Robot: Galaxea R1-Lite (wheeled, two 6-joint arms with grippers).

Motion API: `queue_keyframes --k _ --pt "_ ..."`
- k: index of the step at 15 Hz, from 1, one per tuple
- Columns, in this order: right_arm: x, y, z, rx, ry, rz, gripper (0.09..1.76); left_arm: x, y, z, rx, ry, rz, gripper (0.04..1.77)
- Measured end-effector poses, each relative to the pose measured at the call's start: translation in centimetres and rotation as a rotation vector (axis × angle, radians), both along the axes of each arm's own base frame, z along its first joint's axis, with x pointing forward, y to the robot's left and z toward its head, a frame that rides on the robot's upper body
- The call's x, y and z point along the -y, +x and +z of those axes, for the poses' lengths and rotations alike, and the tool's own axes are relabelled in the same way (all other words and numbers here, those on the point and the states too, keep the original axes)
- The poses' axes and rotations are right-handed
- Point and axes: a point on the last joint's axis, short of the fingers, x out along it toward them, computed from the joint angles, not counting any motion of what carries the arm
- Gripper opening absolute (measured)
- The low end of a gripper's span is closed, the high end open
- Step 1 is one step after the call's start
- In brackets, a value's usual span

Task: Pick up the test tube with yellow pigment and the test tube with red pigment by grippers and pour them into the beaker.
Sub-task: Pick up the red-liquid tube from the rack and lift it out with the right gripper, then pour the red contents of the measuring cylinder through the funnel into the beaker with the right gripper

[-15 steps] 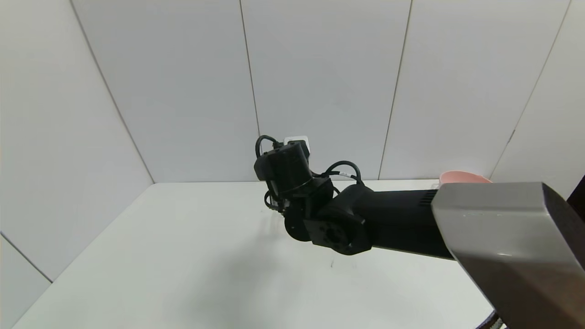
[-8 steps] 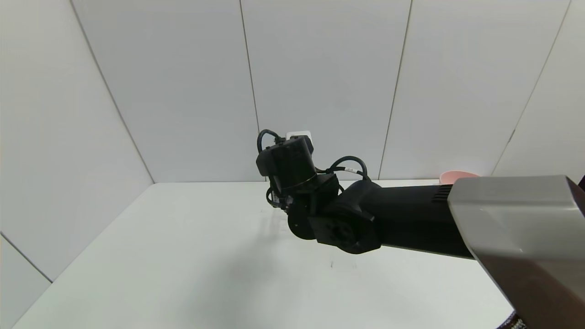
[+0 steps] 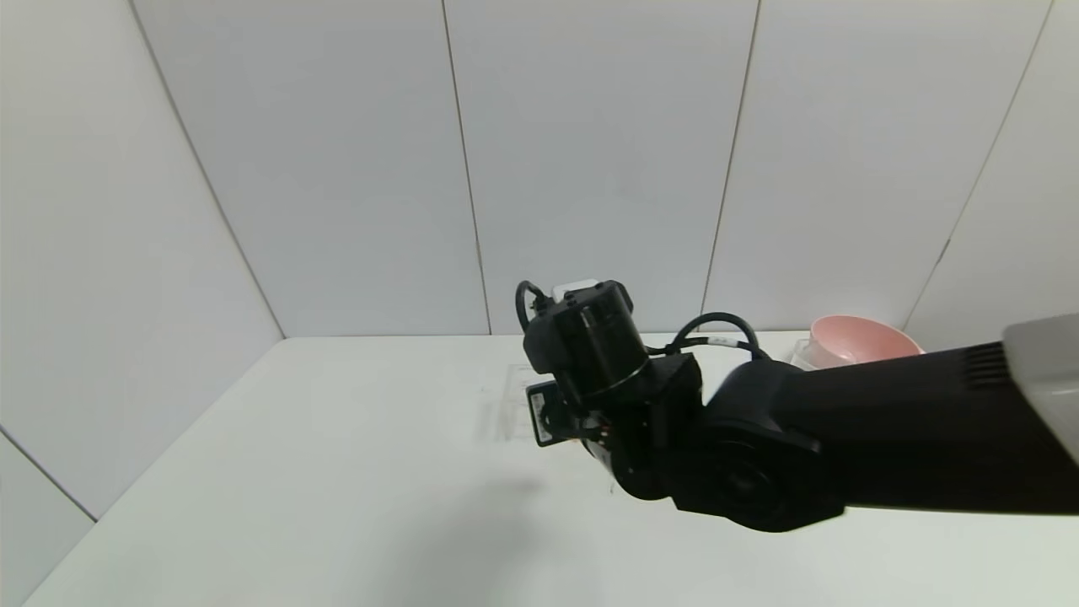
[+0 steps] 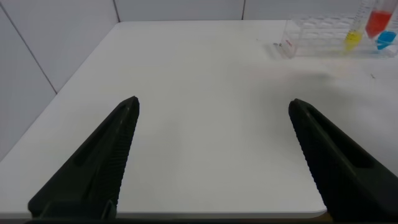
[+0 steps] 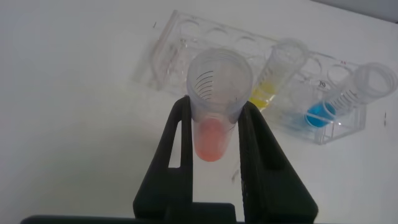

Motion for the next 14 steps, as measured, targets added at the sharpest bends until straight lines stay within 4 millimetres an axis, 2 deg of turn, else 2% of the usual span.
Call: queue_keyframes --k 3,6,10,14 --pt "4.7 -2.6 0.8 -0.057 -0.035 0.109 0.49 0.0 0.0 0.0 0.0 0.0 0.0 1.72" --pt "11.9 -4.0 1.7 -0.08 -0.11 0.26 0.49 0.0 0.0 0.0 0.0 0.0 0.0 1.72" --pt "21.8 -3.7 2.7 -0.054 -0.14 0.272 0.49 0.0 0.0 0.0 0.0 0.0 0.0 1.72" --pt "28.4 -2.0 3.1 -0.012 -0.17 0.237 0.49 0.0 0.0 0.0 0.0 0.0 0.0 1.72"
